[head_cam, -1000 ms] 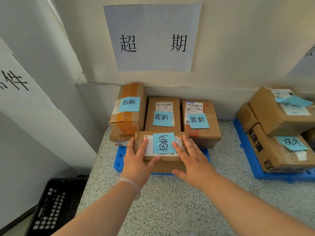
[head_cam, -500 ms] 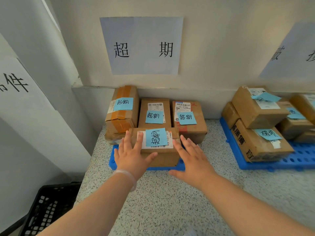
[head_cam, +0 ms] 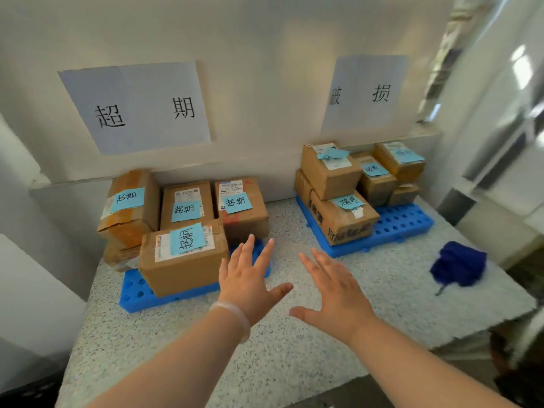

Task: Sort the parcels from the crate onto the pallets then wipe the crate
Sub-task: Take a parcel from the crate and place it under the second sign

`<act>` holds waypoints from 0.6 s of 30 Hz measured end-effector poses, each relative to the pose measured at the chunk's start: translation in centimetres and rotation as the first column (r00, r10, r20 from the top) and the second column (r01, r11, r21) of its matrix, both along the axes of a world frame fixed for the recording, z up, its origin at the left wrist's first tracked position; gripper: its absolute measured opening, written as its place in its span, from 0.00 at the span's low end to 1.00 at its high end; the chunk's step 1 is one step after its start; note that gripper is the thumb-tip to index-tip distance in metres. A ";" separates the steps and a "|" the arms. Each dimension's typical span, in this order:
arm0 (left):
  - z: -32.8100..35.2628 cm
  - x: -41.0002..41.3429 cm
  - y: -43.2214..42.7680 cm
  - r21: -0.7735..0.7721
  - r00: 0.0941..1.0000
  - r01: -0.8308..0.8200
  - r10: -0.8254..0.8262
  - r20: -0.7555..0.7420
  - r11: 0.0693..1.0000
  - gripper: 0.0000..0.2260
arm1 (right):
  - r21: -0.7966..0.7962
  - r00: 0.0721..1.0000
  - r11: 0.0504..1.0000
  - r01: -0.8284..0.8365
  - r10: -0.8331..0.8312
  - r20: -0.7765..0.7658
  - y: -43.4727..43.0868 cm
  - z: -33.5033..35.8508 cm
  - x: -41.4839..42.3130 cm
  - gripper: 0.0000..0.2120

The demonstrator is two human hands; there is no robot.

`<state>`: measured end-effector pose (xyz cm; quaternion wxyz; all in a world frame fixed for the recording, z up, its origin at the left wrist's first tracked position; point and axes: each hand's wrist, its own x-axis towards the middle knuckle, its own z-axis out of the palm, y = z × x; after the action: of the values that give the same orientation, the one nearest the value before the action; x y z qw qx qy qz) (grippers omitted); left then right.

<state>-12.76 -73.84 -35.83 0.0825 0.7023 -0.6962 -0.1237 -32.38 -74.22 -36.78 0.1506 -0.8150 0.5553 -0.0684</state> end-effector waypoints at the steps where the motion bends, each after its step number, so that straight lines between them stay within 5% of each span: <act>1: 0.2 -2.0 0.2 -0.003 0.999 0.045 -0.045 -0.004 0.999 0.40 | -0.001 0.999 0.999 0.043 -0.043 -0.004 0.9 0.3 -1.8 0.48; 8: 1.2 -17.6 4.0 -0.022 0.925 0.379 -0.379 0.015 0.925 0.41 | 0.044 0.943 0.942 0.333 -0.334 0.000 10.5 1.5 -15.9 0.47; 18: 3.3 -38.9 11.7 -0.069 0.727 0.684 -0.686 -0.030 0.727 0.40 | -0.064 0.711 0.709 0.702 -0.703 0.004 24.4 3.8 -32.7 0.48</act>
<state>-51.67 -62.17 -32.57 0.0683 0.3900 -0.9067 -0.1453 -65.11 -49.85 -32.99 0.0830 -0.5475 0.8227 -0.1290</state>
